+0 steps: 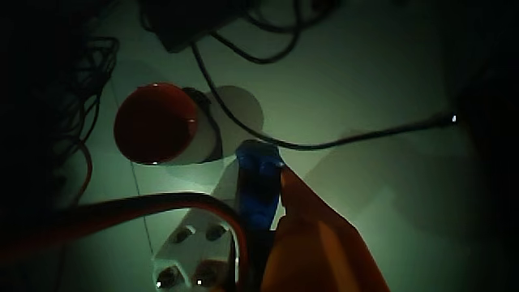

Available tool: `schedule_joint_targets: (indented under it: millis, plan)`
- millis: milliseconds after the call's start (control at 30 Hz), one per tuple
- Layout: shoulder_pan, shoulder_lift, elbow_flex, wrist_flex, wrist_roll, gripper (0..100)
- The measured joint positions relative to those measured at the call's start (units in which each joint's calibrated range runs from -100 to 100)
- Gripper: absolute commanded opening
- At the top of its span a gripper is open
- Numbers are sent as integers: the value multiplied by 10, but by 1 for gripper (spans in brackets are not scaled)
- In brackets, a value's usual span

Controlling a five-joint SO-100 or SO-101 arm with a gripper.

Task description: Grab the blue brick and put it into the cup

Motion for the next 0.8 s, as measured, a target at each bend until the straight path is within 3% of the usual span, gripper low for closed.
schedule_joint_targets:
  millis: [333, 633, 800]
  plan:
    - [-71, 178, -232, -85, 116, 0]
    - [-148, 329, -484, -103, 148, 0]
    - [-173, 357, -534, -122, 157, 0]
